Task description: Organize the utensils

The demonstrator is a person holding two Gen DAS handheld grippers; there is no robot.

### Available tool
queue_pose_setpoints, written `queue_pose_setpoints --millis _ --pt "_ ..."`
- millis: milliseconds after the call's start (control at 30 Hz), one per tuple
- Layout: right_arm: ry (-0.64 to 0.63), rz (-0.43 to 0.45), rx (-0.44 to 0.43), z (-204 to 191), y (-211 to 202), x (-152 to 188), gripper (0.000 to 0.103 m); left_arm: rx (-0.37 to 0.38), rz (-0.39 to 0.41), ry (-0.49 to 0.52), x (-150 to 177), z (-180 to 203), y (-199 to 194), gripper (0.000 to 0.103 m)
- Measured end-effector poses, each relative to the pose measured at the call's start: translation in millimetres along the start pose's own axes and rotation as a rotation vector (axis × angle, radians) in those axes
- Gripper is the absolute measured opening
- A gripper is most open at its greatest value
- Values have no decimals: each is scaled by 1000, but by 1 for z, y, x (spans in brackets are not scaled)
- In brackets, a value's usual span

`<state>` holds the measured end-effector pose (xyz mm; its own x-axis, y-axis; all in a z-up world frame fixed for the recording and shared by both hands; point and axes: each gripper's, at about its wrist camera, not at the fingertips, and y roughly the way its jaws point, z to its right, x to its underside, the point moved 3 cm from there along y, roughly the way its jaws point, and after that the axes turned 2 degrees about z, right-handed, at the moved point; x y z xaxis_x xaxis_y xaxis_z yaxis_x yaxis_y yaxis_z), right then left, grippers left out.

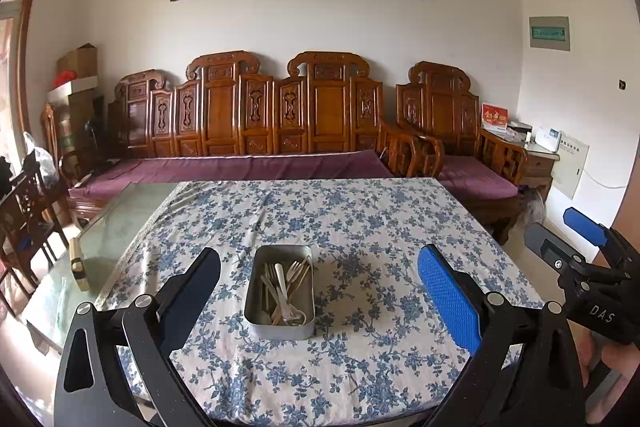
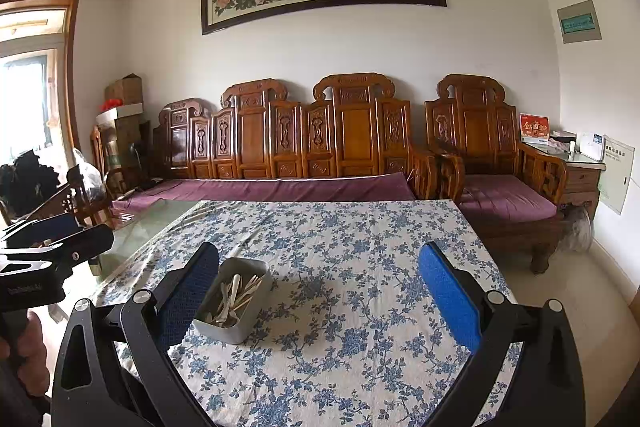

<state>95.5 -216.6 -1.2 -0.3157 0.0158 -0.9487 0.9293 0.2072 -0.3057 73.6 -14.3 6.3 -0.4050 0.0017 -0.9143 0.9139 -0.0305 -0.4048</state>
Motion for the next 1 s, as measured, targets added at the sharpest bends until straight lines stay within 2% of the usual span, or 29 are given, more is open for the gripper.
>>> queue_pose_setpoints --millis 1000 --pt "0 2 2 1 0 1 100 11 3 -1 -2 -1 -2 95"
